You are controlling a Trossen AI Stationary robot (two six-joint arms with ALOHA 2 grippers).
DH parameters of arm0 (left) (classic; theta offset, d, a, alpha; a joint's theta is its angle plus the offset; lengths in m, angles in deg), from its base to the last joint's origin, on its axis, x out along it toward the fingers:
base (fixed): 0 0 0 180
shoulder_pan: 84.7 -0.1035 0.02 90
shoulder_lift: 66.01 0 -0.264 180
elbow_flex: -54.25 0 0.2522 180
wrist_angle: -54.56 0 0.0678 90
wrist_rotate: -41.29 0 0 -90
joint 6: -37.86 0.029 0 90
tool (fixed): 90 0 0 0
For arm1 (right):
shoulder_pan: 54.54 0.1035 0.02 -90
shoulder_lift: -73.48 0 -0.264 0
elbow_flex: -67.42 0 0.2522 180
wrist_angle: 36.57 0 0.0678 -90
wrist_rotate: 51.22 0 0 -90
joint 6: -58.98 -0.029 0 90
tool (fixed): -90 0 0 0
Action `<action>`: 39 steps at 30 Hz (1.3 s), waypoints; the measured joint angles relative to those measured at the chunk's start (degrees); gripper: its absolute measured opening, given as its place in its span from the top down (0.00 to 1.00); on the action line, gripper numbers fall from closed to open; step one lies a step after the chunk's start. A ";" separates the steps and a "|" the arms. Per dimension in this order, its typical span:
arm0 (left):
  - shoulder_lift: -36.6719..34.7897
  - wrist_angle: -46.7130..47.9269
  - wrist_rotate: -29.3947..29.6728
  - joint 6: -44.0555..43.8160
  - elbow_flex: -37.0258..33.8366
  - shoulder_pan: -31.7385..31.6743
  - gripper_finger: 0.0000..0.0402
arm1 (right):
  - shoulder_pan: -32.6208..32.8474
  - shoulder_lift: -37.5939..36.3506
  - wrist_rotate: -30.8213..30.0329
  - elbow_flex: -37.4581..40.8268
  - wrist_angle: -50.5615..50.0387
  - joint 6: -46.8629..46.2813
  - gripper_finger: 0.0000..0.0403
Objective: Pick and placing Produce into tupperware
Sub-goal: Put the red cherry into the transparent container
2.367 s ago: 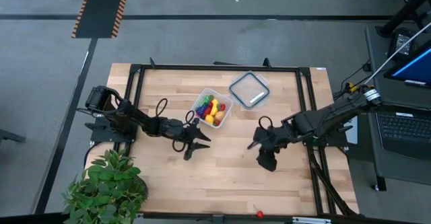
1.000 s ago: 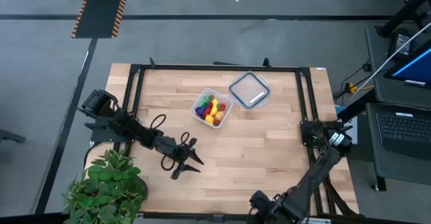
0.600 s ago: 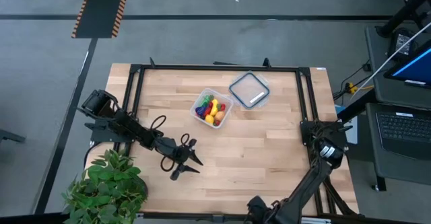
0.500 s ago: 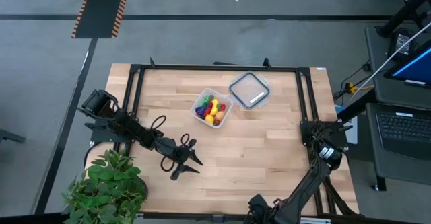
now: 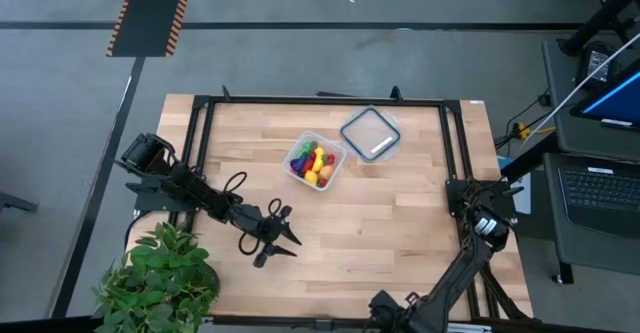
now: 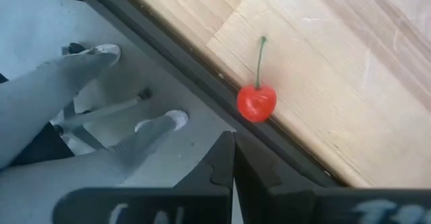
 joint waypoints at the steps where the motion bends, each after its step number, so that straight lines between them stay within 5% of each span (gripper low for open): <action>1: 0.00 0.01 0.01 0.34 0.00 0.00 0.63 | -0.10 0.00 0.00 0.00 0.00 -0.01 0.98; 11: -0.01 0.02 0.02 2.42 0.00 0.00 0.63 | -0.47 -0.02 -0.04 0.00 0.05 -2.18 0.92; 27: -0.01 0.39 0.00 2.42 0.00 0.00 0.63 | -0.53 -0.02 -0.09 0.00 2.19 -4.52 0.37; 39: -0.02 0.62 0.00 2.39 0.00 0.00 0.63 | -0.53 0.65 -0.17 1.04 1.80 -5.02 0.34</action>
